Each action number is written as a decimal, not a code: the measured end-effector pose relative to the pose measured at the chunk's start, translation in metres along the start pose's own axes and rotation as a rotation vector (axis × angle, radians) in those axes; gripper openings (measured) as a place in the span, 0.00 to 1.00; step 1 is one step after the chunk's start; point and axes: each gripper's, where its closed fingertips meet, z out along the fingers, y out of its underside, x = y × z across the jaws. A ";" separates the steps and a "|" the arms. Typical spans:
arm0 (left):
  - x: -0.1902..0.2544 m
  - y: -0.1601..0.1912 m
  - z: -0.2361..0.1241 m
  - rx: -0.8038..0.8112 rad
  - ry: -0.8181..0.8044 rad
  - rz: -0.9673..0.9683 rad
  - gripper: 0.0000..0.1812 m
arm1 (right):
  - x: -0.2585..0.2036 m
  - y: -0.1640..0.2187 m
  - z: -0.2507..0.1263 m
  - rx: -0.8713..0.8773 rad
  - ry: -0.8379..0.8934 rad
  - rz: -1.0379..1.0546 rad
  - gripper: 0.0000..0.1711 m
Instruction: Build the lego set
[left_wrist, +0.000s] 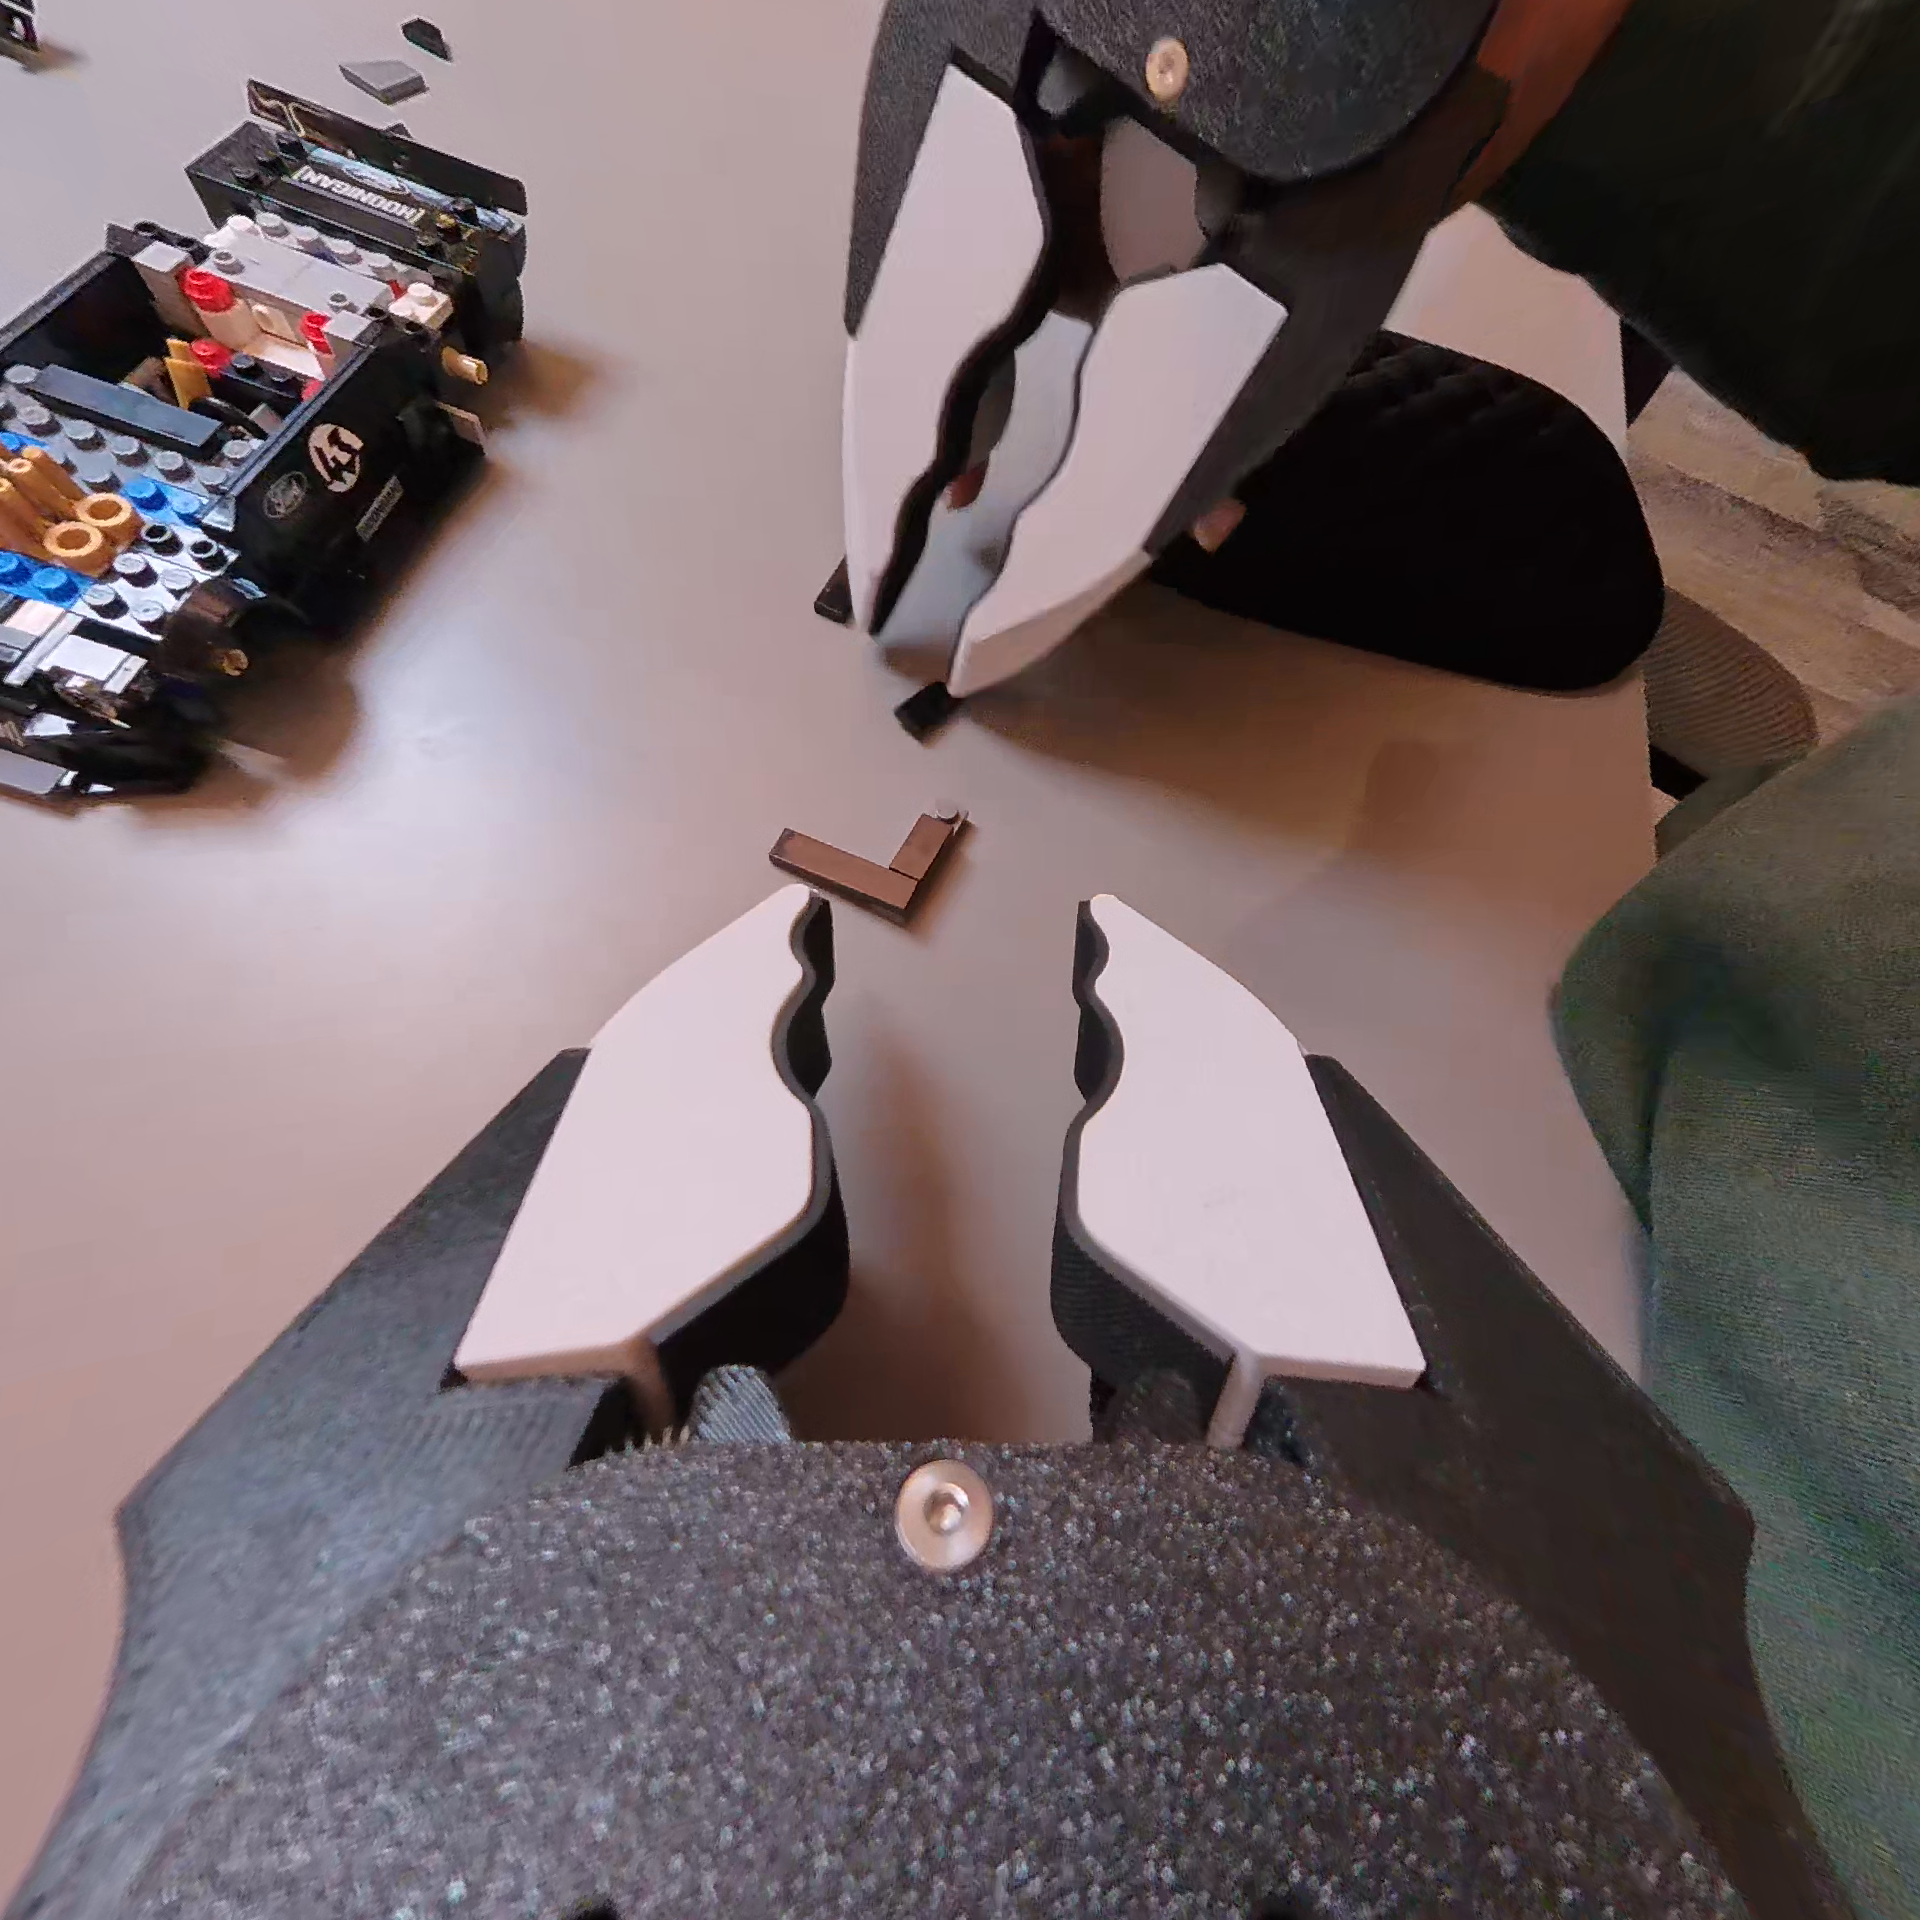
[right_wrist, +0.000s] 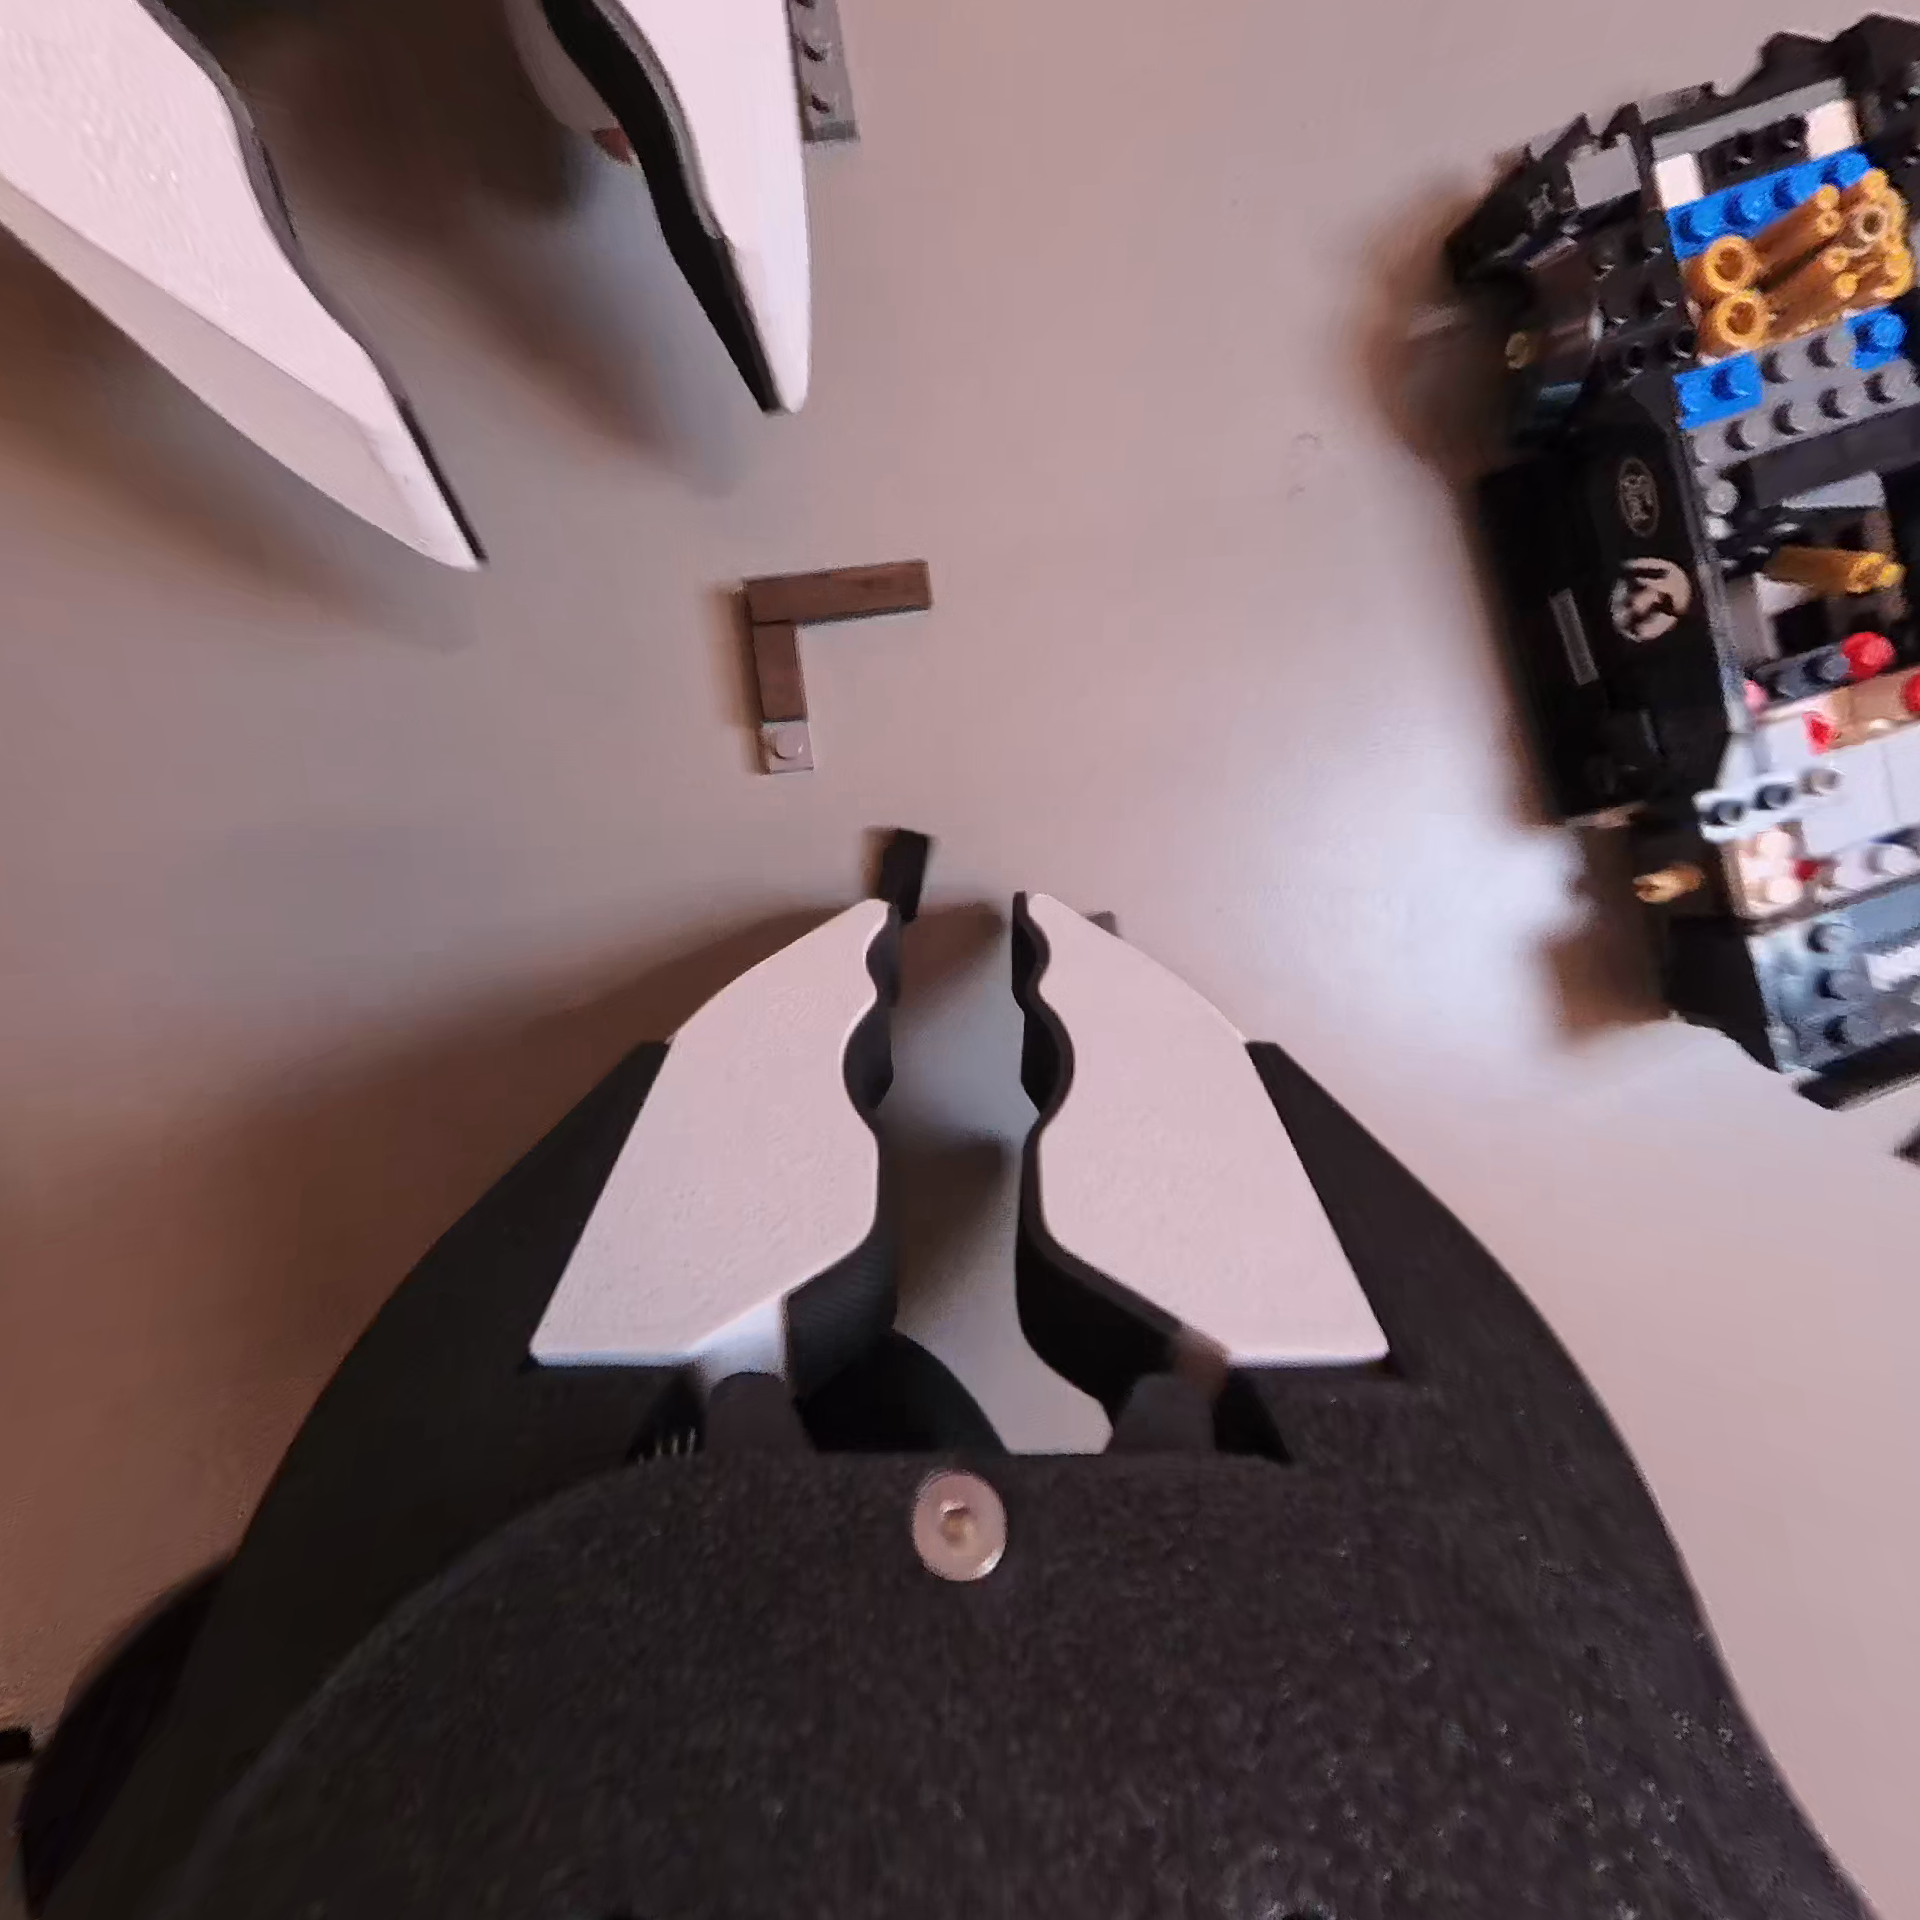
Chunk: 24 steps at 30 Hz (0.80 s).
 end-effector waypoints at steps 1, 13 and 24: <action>0.000 0.000 0.000 0.000 0.002 0.000 0.24 | 0.007 0.003 -0.003 -0.015 0.013 -0.008 0.12; 0.000 0.002 0.001 -0.008 0.010 -0.003 0.23 | 0.030 0.014 -0.002 -0.071 -0.010 -0.048 0.05; -0.013 0.013 0.019 -0.140 -0.085 0.155 0.23 | -0.017 -0.021 -0.003 0.023 -0.193 -0.312 0.04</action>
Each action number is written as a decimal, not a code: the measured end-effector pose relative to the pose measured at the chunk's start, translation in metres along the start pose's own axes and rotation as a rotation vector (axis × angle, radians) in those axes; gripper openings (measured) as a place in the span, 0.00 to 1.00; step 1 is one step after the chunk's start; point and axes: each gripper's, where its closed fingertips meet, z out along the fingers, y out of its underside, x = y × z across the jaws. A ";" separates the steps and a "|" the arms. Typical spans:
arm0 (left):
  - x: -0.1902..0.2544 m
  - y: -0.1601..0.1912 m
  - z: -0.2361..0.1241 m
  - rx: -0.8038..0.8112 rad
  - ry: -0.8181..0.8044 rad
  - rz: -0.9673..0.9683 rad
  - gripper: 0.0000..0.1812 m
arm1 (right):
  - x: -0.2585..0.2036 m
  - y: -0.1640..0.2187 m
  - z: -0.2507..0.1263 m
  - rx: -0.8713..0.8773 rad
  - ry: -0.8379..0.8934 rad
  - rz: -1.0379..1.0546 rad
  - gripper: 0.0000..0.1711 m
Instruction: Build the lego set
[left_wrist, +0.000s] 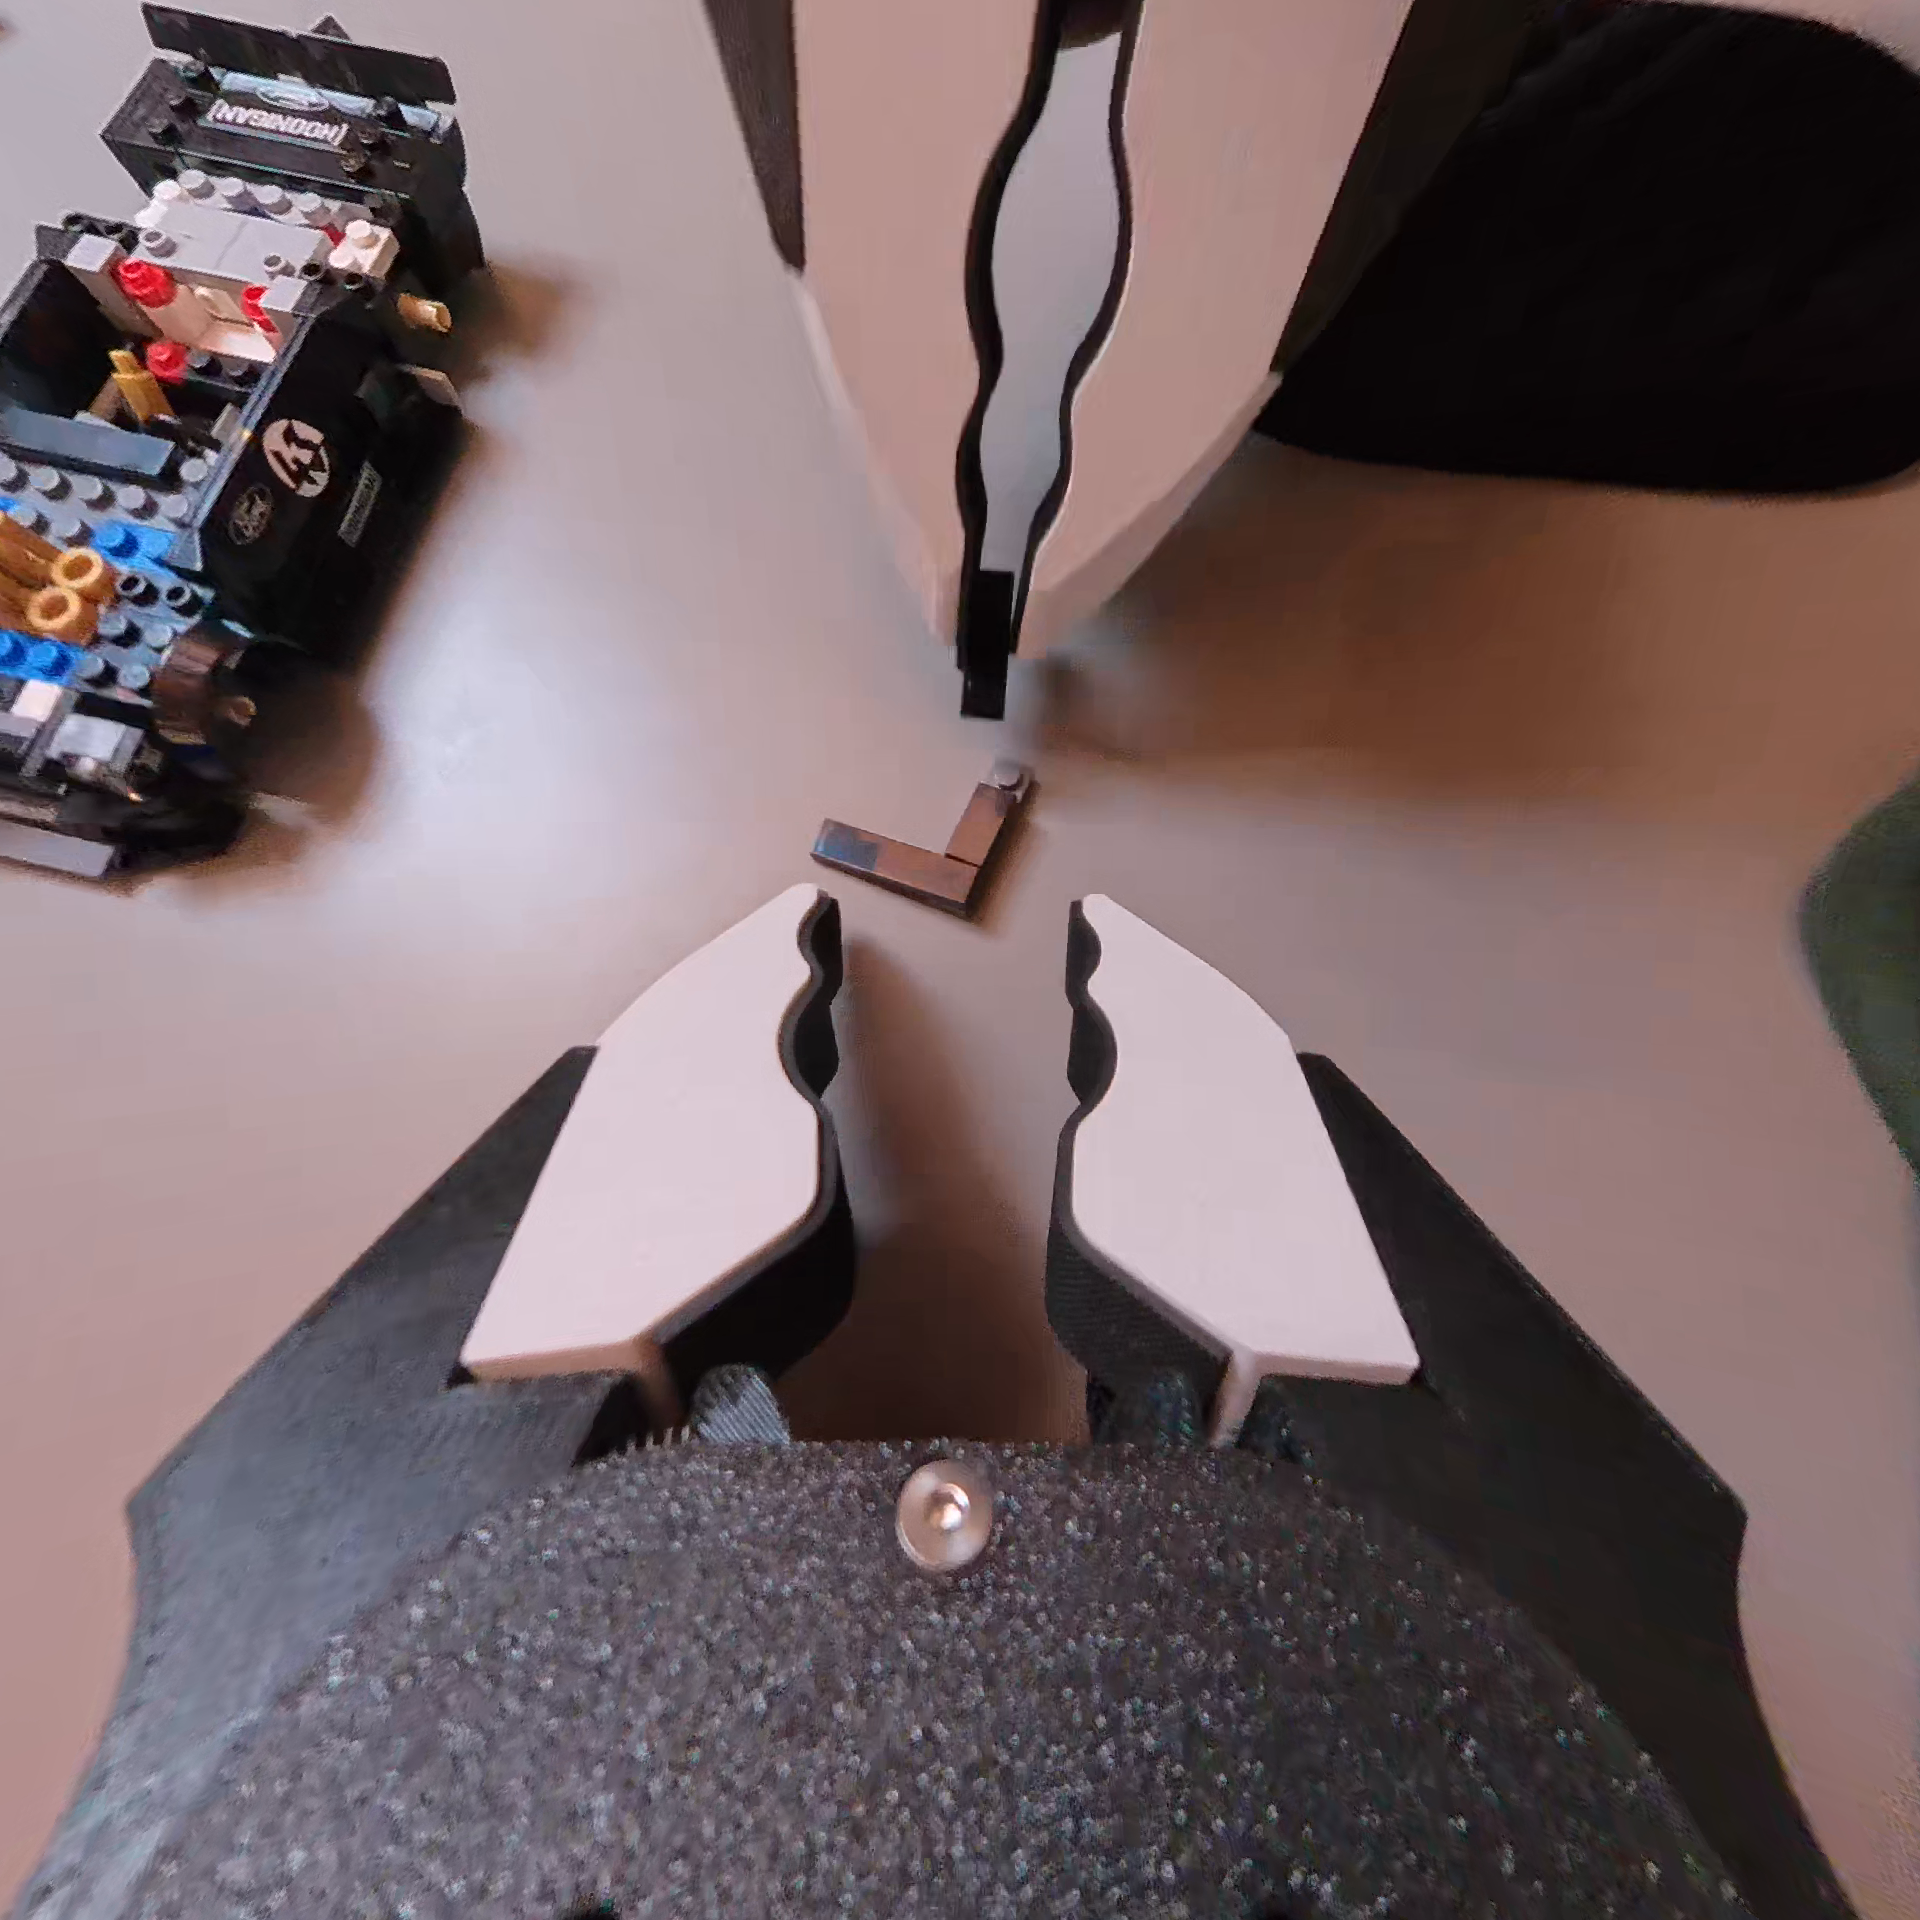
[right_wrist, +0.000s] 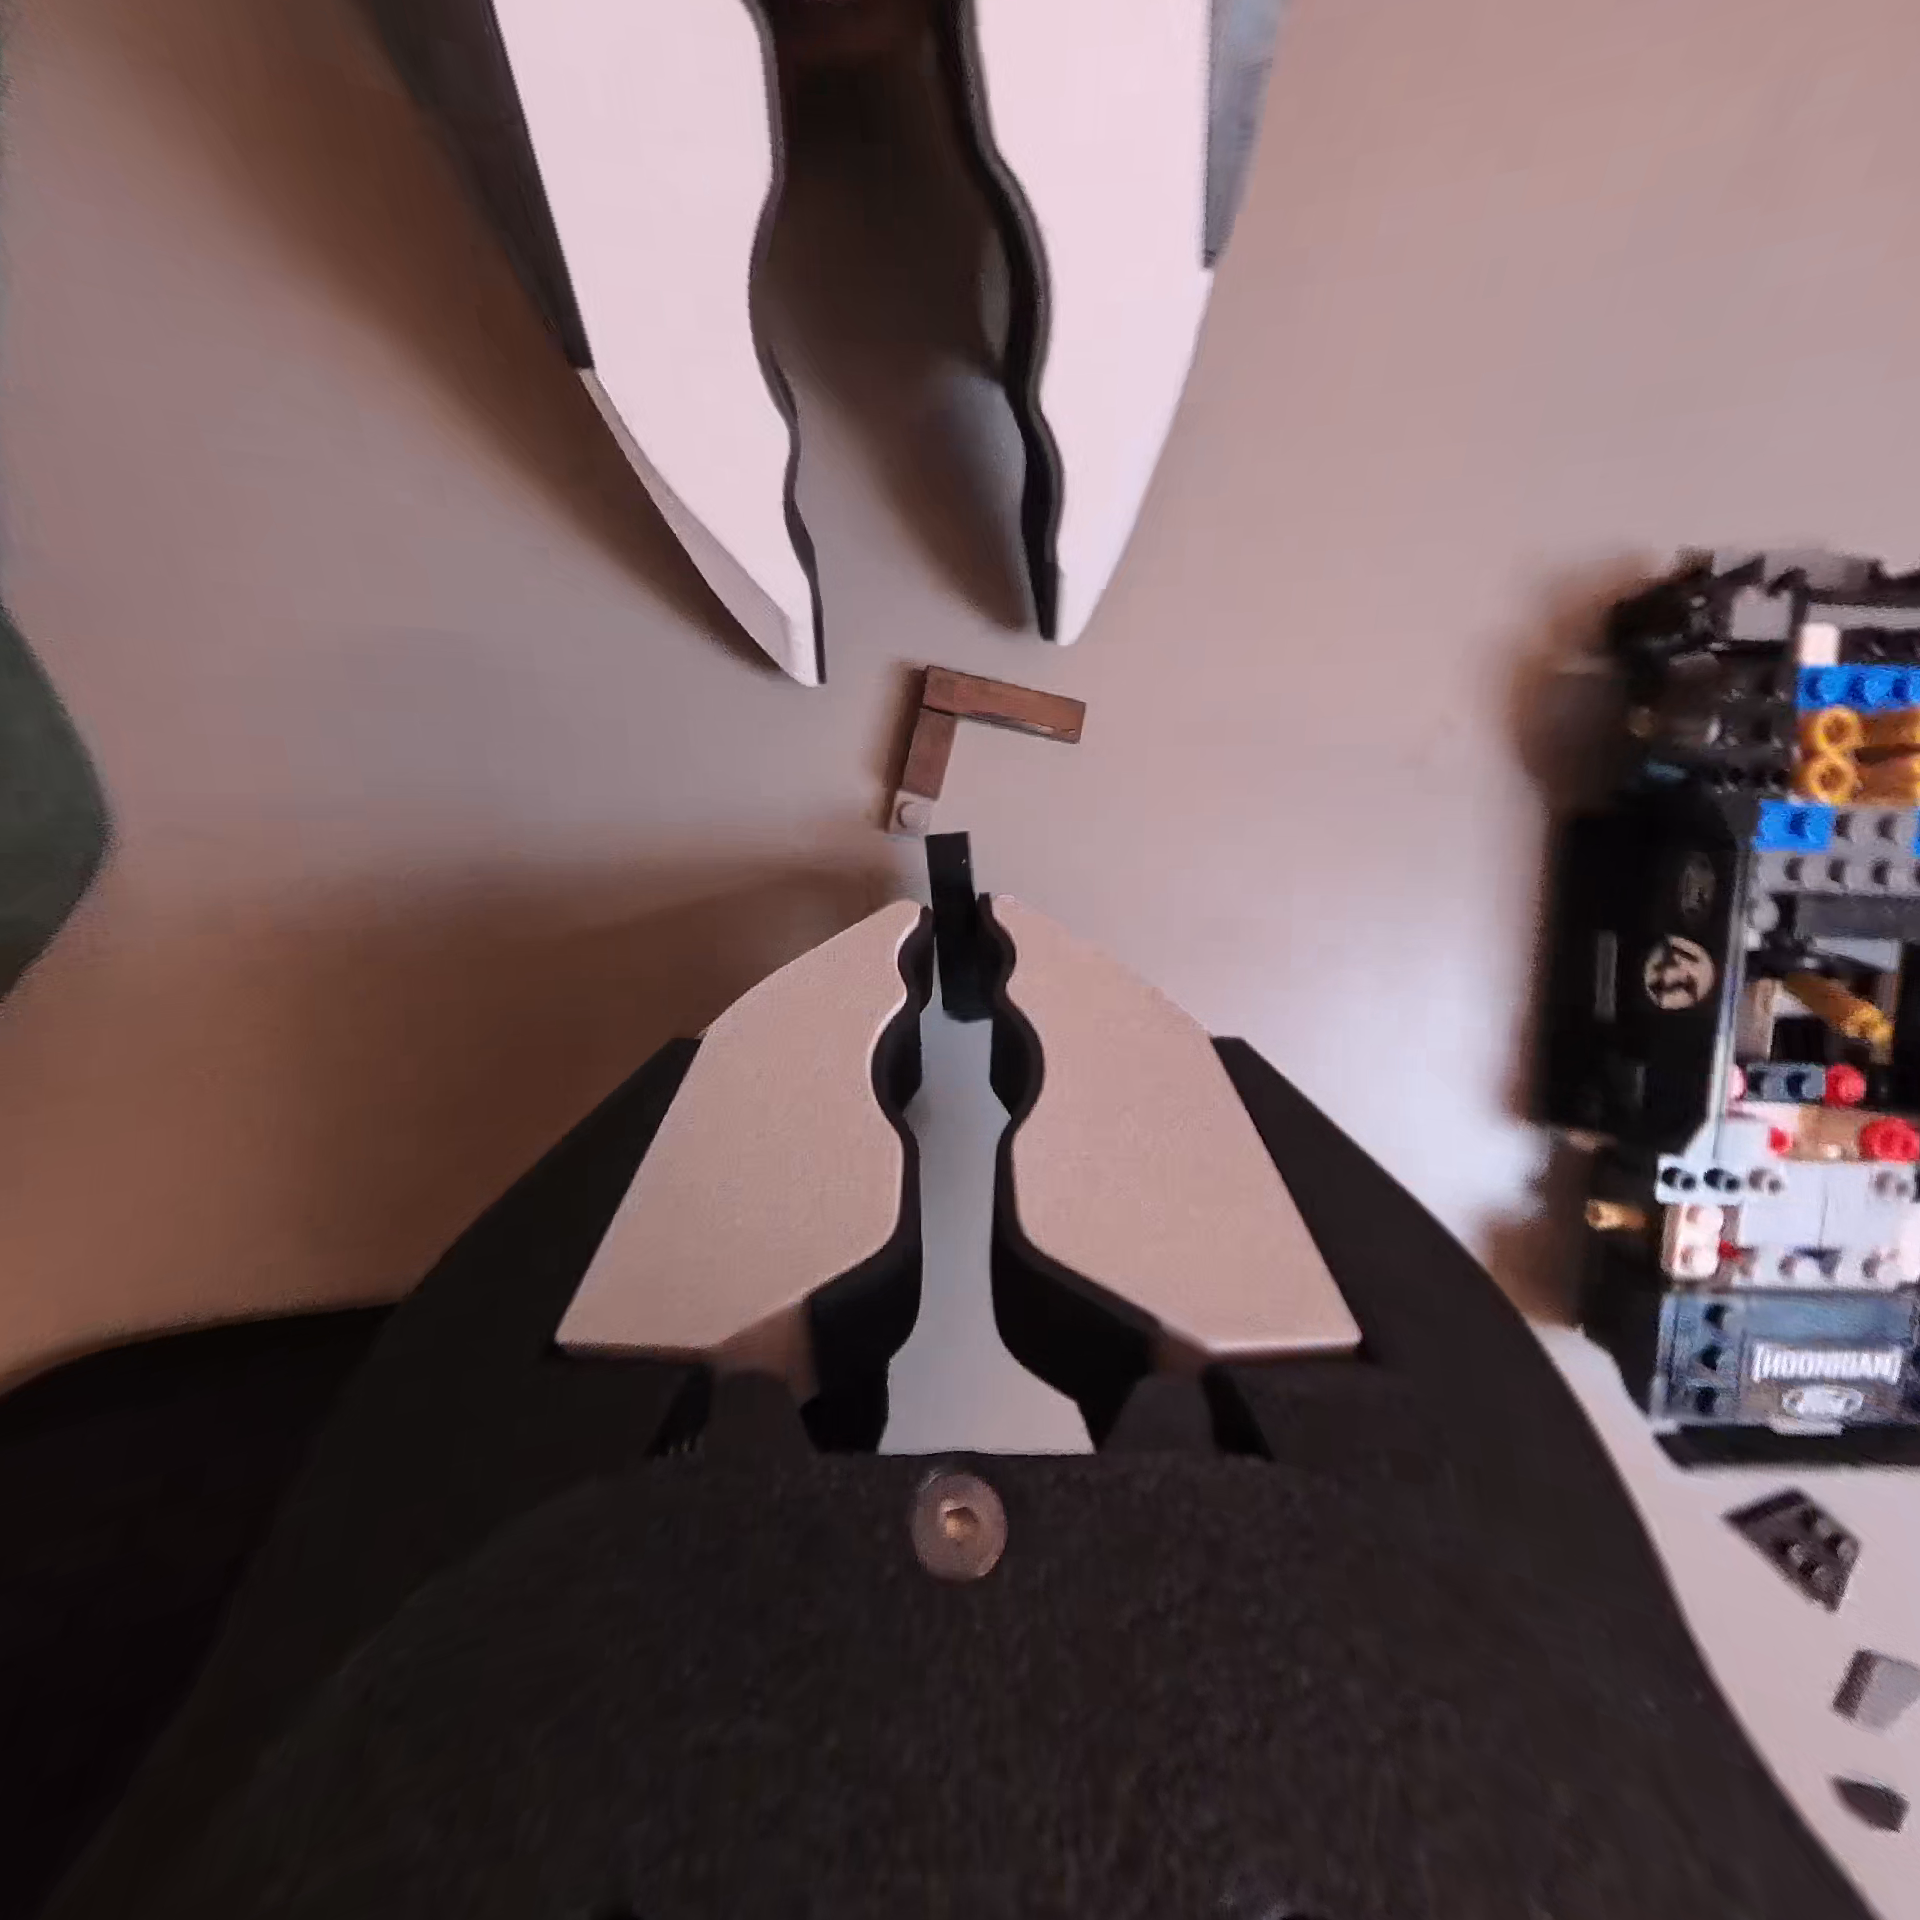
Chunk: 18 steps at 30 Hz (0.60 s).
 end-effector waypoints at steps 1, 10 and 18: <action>-0.002 -0.001 0.001 -0.007 -0.005 0.013 0.23 | 0.001 0.000 0.003 -0.018 -0.009 -0.019 0.04; -0.021 0.000 0.003 -0.031 -0.075 0.053 0.22 | -0.010 -0.004 0.014 -0.069 -0.117 -0.100 0.04; -0.012 0.000 -0.003 -0.004 -0.025 0.065 0.16 | -0.015 -0.014 0.010 -0.008 -0.082 -0.061 0.04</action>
